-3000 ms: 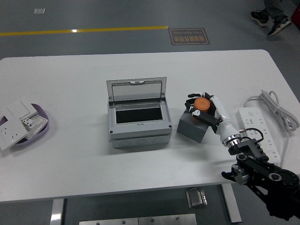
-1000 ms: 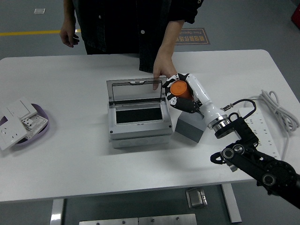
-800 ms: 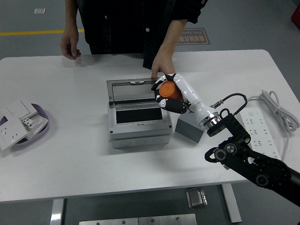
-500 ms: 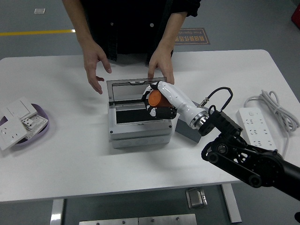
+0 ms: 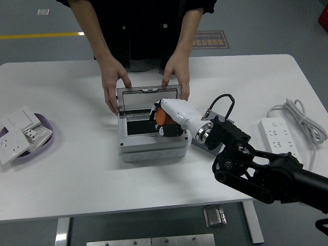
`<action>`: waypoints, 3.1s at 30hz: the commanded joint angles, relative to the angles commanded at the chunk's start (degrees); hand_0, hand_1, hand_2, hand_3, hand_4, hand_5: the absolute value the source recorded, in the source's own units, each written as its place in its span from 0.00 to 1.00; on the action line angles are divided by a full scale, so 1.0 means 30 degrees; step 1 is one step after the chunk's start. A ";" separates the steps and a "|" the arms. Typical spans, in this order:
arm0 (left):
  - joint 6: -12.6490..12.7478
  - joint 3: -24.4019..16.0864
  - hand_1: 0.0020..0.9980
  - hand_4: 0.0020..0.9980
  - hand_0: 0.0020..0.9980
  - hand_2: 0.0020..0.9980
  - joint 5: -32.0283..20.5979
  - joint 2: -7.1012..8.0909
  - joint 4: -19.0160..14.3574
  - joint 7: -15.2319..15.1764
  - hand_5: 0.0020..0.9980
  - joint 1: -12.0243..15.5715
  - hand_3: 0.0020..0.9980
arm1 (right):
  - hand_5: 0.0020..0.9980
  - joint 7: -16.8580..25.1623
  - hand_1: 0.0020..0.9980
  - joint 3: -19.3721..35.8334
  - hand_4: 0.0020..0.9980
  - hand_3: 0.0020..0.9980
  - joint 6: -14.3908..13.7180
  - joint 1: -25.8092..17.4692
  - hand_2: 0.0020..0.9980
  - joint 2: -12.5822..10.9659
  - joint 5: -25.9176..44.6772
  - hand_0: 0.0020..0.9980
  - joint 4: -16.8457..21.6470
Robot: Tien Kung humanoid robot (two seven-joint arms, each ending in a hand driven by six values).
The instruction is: Pick up the cylinder from the cube,place it in the box,flap close box
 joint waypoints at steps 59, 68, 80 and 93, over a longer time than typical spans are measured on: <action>-0.0015 0.0134 0.64 0.69 0.62 0.63 0.0135 -0.0124 -0.0030 -0.0065 0.24 -0.0356 0.64 | 0.53 0.4036 0.67 0.0614 1.00 0.80 -0.0922 0.0151 0.68 -0.0289 0.5328 0.76 0.1217; -0.0005 0.0333 0.64 0.69 0.62 0.63 -0.0129 -0.0202 -0.0015 -0.0192 0.24 -0.0384 0.63 | 0.53 0.4607 0.66 0.1572 1.00 0.77 -0.1177 -0.0173 0.66 -0.1082 0.6587 0.75 0.1941; -0.0011 0.0125 0.64 0.69 0.62 0.63 0.0218 -0.0134 -0.0019 -0.0069 0.24 -0.0496 0.63 | 0.53 0.4788 0.65 0.1233 1.00 0.75 -0.1236 0.1914 0.65 -0.1623 0.6843 0.74 -0.0204; -0.0035 0.0097 0.64 0.69 0.62 0.63 0.0403 -0.0107 -0.0033 -0.0041 0.24 -0.0674 0.63 | 0.53 0.5317 0.65 -0.1200 1.00 0.74 -0.1240 0.3300 0.65 -0.1063 0.8555 0.74 -0.3475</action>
